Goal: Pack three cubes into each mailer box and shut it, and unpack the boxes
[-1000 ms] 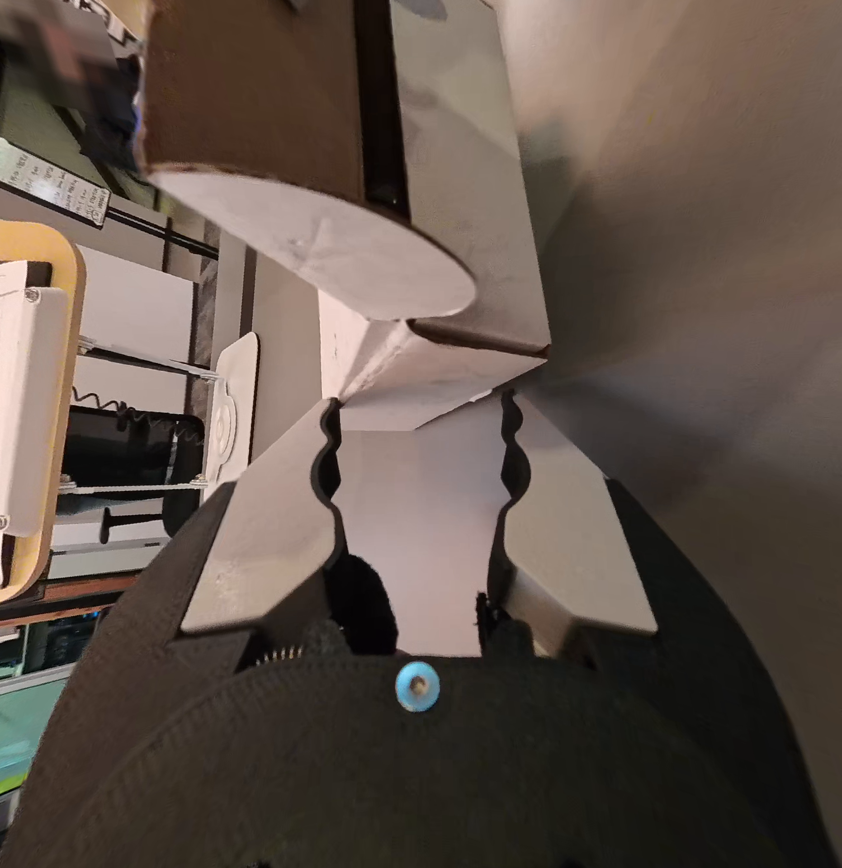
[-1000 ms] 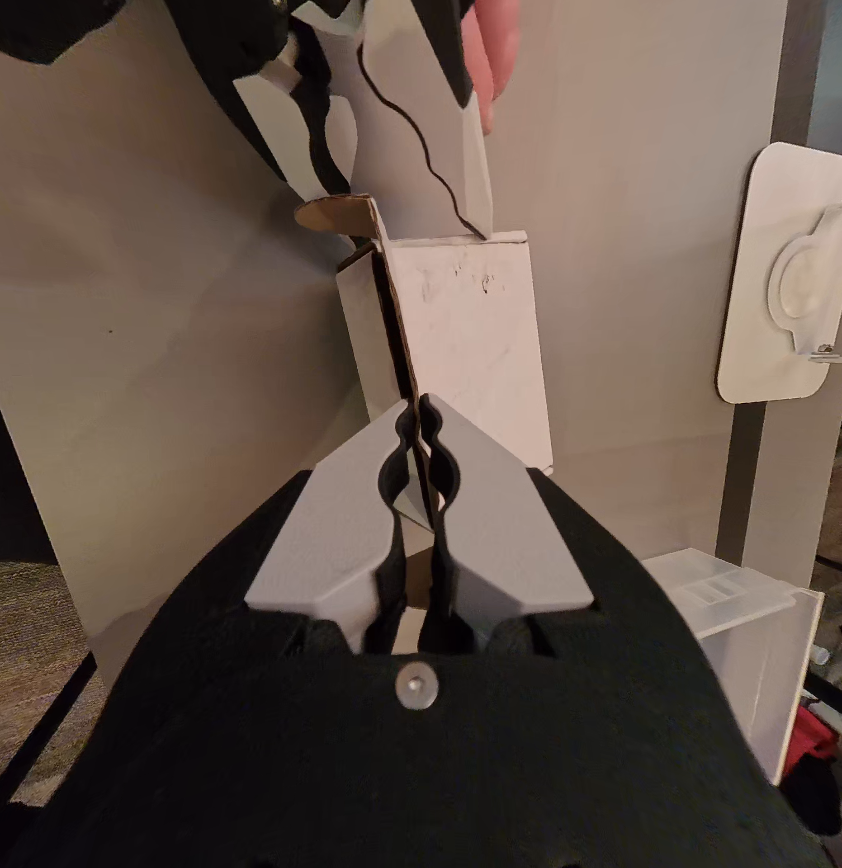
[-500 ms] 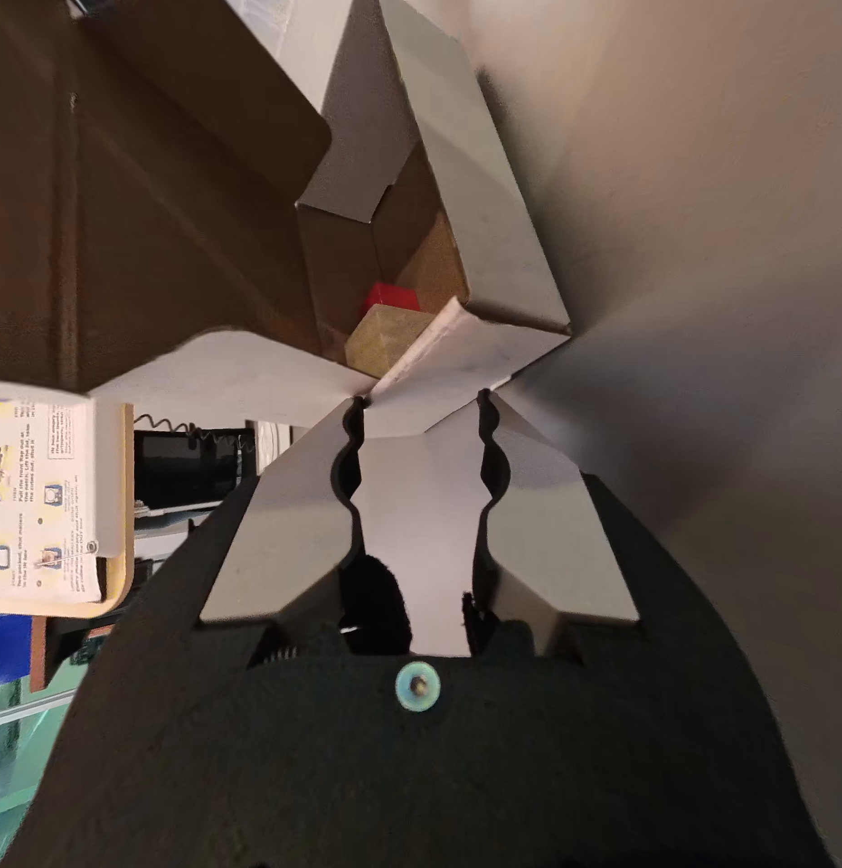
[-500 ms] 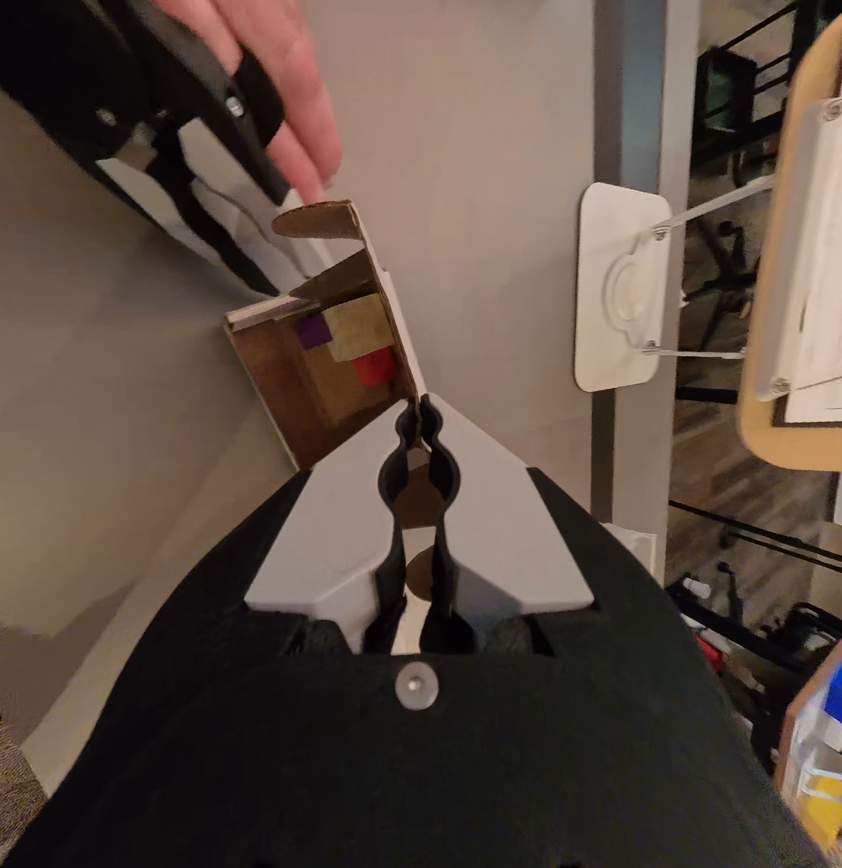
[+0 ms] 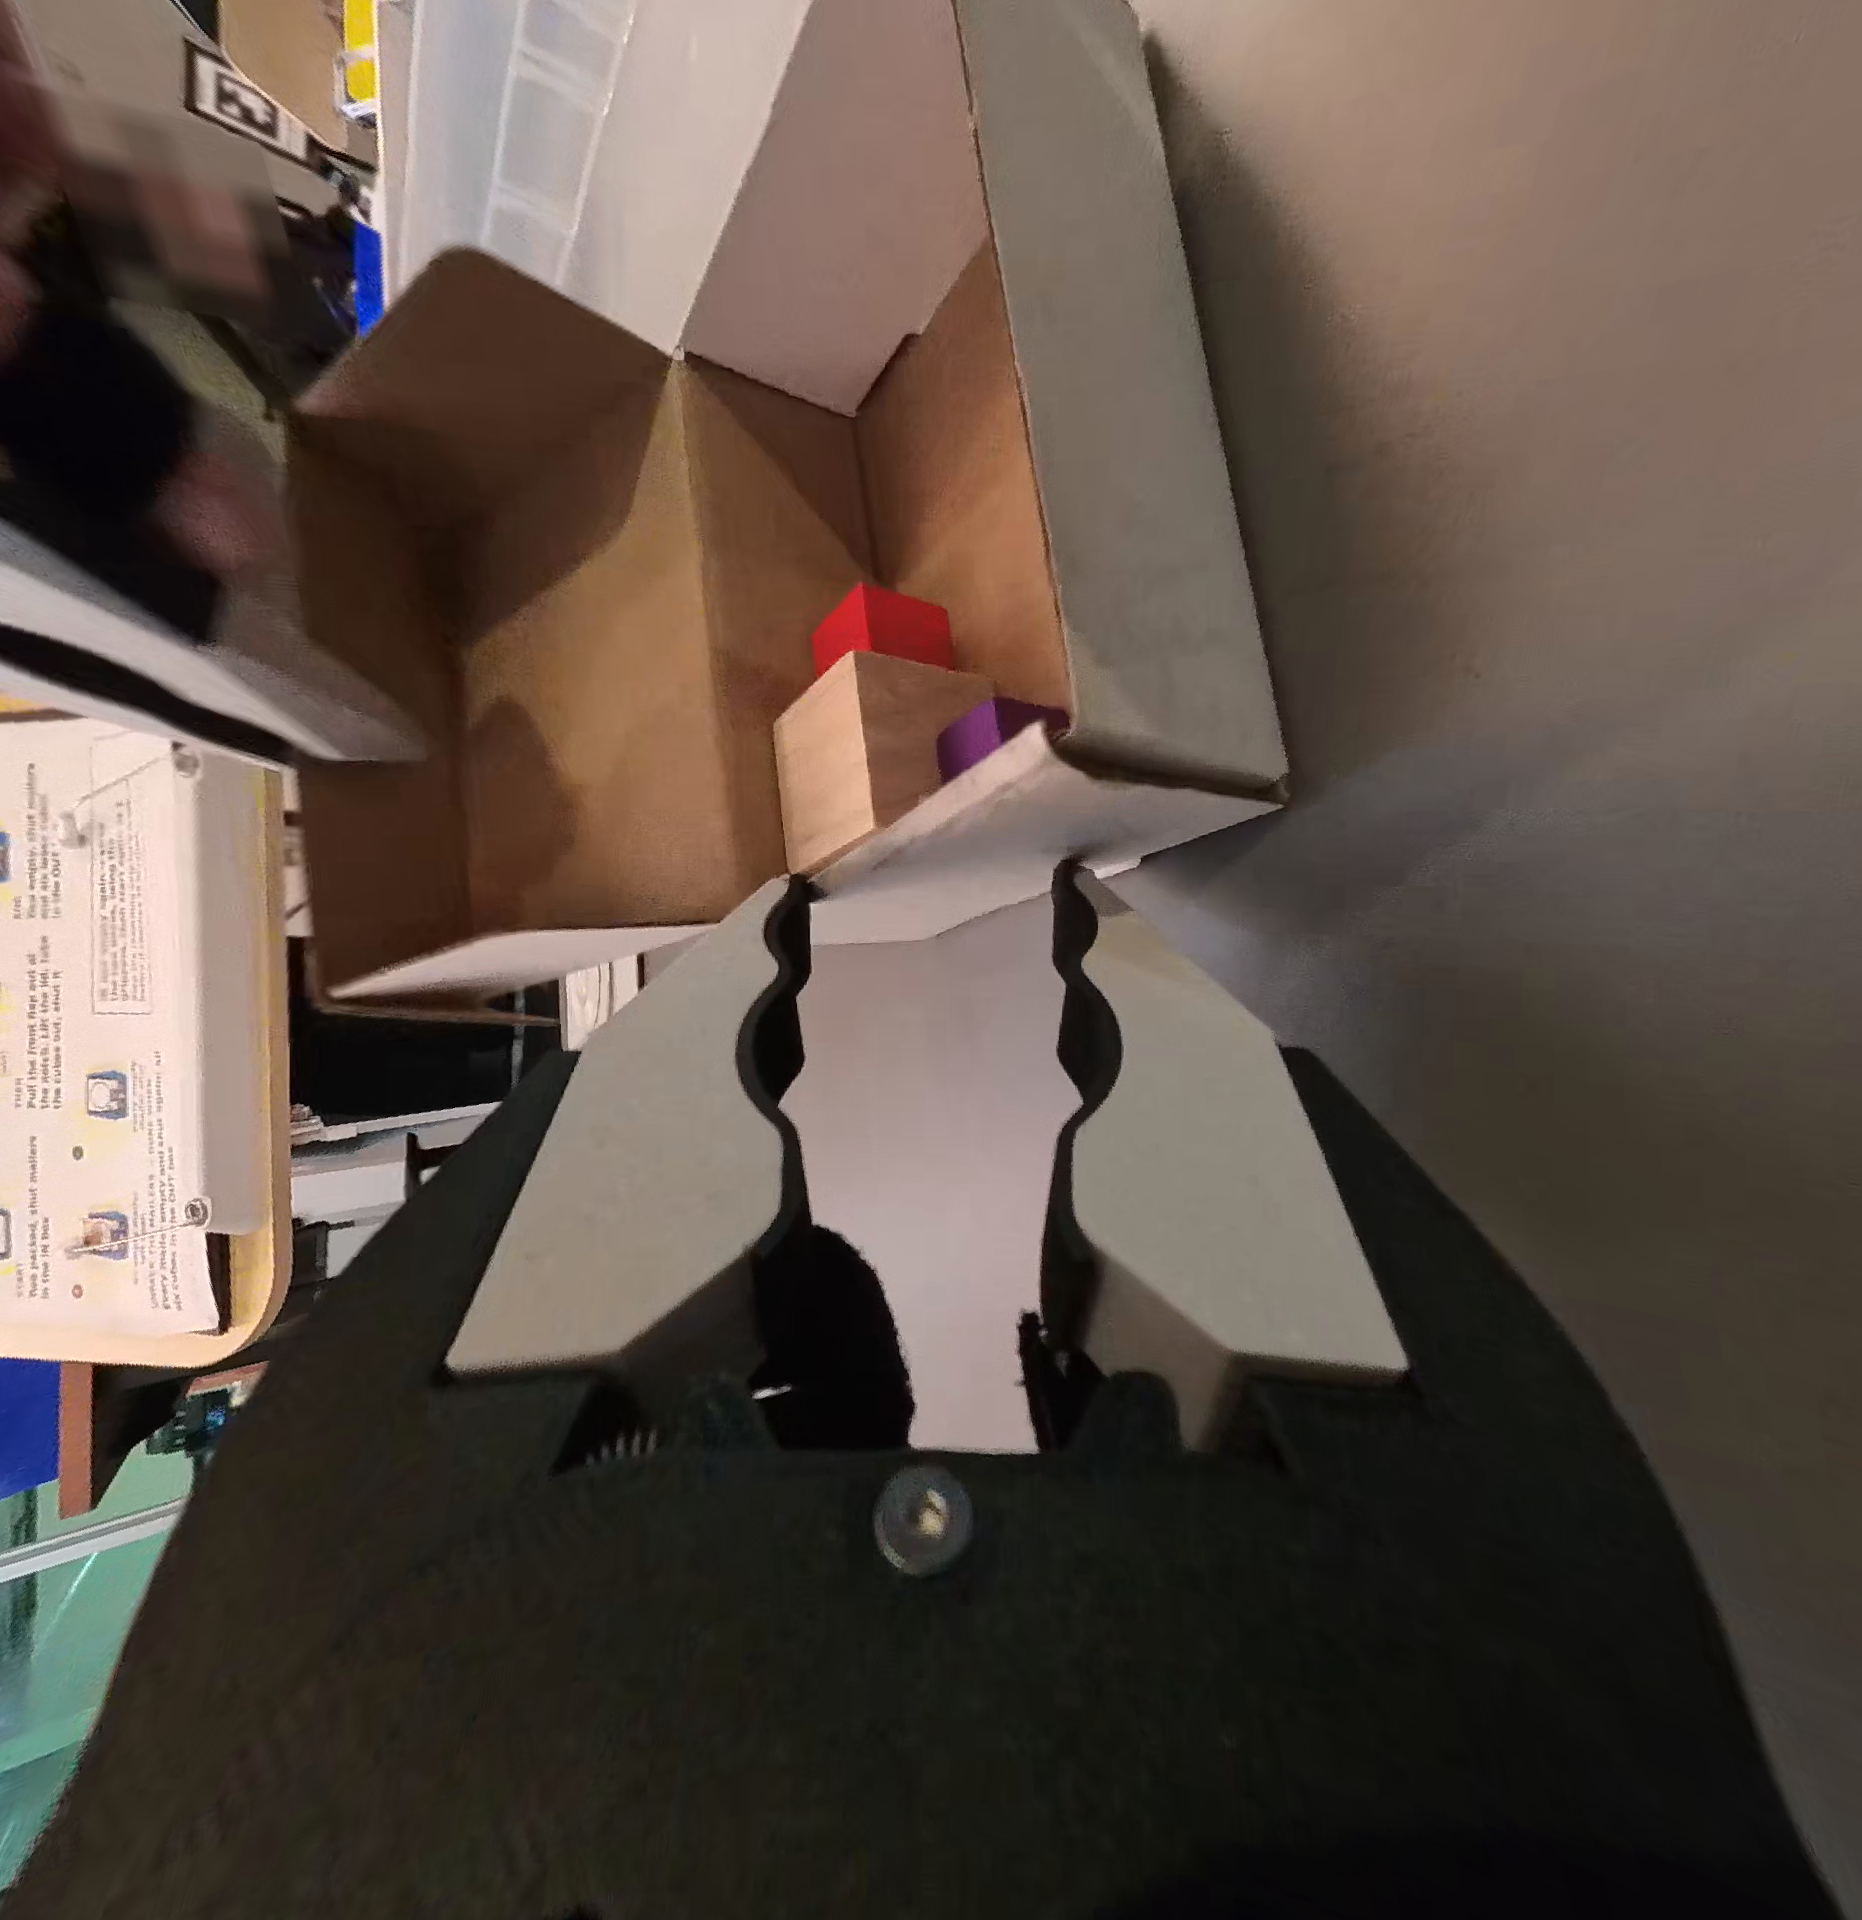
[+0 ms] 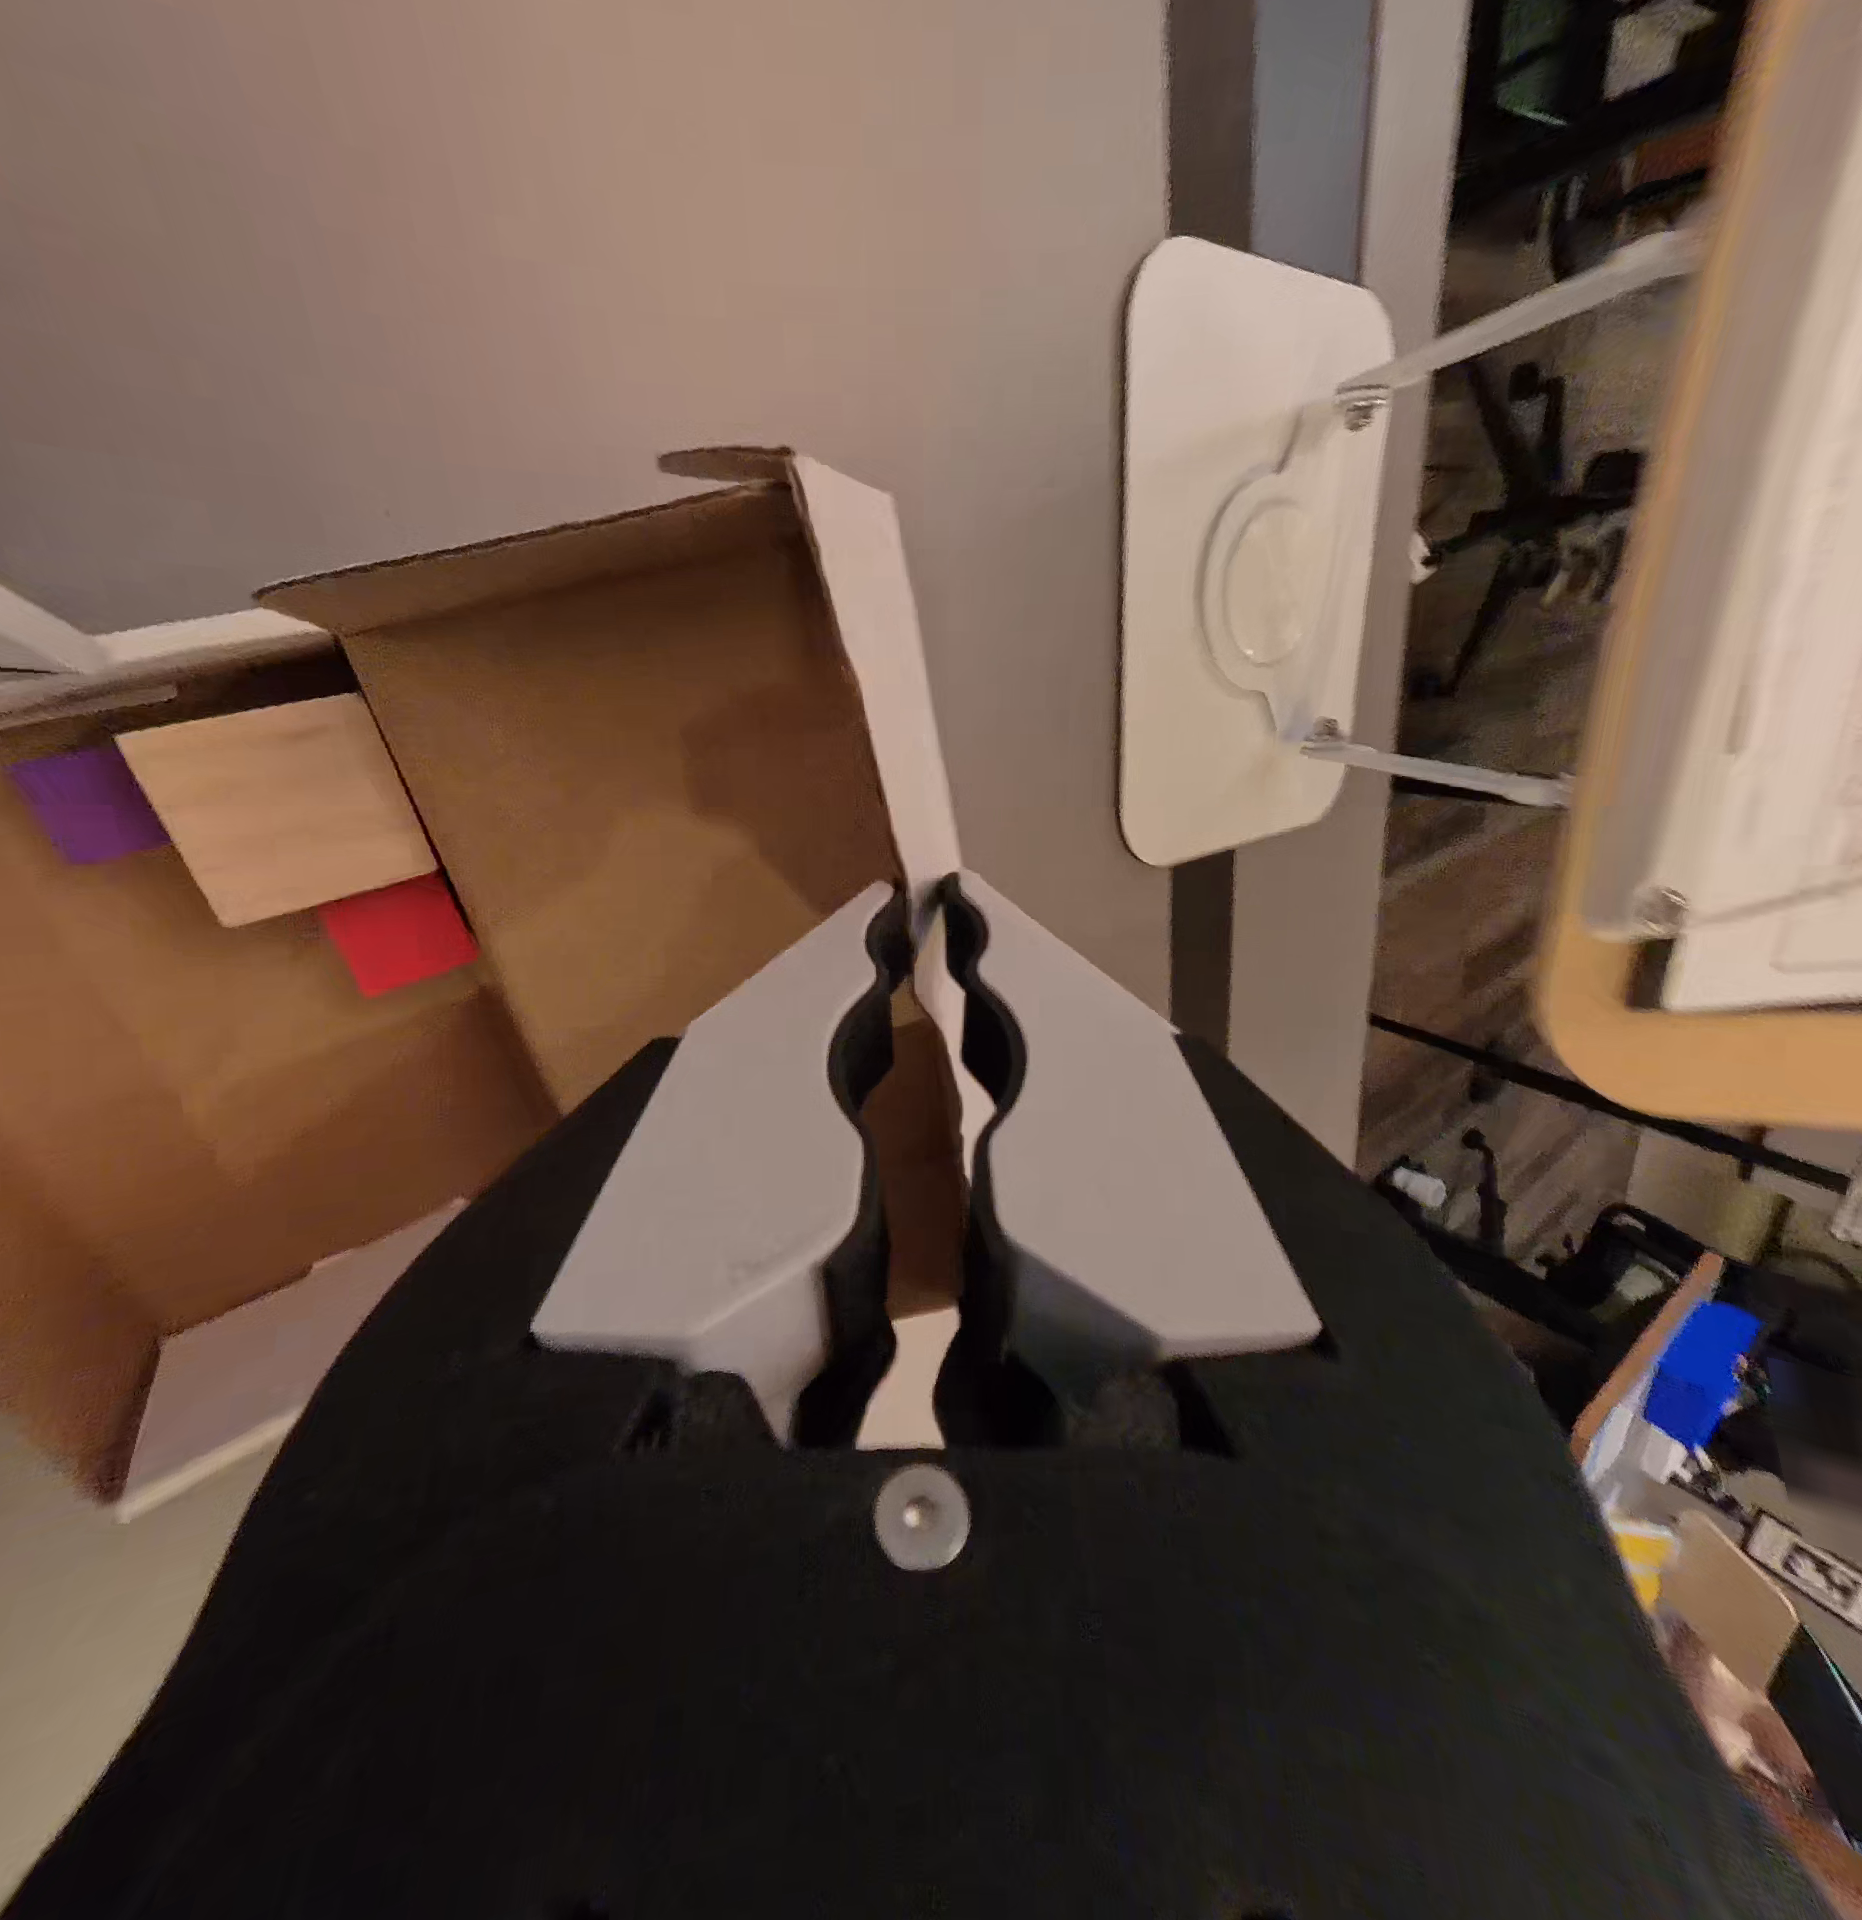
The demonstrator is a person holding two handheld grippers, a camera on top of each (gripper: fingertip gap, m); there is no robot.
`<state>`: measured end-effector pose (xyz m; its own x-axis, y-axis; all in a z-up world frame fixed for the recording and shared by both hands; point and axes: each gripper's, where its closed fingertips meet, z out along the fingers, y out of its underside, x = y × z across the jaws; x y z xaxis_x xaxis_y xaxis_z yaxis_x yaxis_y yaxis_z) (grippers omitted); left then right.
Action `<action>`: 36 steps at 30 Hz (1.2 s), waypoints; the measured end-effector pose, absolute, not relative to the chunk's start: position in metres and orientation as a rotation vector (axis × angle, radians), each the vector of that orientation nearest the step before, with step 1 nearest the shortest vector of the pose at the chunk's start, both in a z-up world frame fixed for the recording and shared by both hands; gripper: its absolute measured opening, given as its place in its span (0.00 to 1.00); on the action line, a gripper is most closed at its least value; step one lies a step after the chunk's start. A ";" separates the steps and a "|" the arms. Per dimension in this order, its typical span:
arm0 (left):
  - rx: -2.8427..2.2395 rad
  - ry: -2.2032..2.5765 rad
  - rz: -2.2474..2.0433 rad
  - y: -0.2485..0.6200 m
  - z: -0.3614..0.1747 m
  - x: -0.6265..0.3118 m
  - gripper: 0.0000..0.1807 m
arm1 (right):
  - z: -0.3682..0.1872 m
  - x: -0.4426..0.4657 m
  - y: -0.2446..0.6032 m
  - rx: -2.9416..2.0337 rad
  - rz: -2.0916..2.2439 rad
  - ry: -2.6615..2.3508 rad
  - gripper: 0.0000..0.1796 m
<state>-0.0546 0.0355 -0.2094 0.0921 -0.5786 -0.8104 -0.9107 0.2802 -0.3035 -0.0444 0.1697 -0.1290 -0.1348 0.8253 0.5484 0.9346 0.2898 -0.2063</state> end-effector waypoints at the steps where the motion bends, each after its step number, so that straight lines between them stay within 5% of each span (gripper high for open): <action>1: -1.410 1.596 0.443 0.036 -0.210 -0.054 0.25 | -0.142 -0.044 0.170 -1.588 -0.226 -2.010 0.10; 4: -1.413 1.599 0.441 0.035 -0.210 -0.052 0.25 | -0.173 -0.037 0.163 -1.652 -0.161 -2.070 0.30; 7: -1.412 1.605 0.442 0.034 -0.210 -0.051 0.26 | -0.175 -0.030 0.158 -1.637 -0.068 -2.094 0.34; 15: -1.401 1.614 0.439 0.032 -0.210 -0.044 0.26 | -0.201 -0.010 0.133 -1.793 0.201 -2.199 0.63; 28: -1.531 1.399 -0.058 0.024 -0.160 -0.036 0.16 | -0.212 -0.004 0.121 -1.737 0.177 -2.188 0.63; 36: -1.731 1.523 0.096 0.065 -0.177 -0.028 0.17 | -0.213 -0.008 0.116 -1.716 0.201 -2.197 0.63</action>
<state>-0.0282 0.0651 -0.1769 0.2690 -0.7967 -0.5413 -0.8585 0.0564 -0.5097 -0.0075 0.1159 -0.2127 -0.2093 0.9610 0.1810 0.9120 0.2586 -0.3183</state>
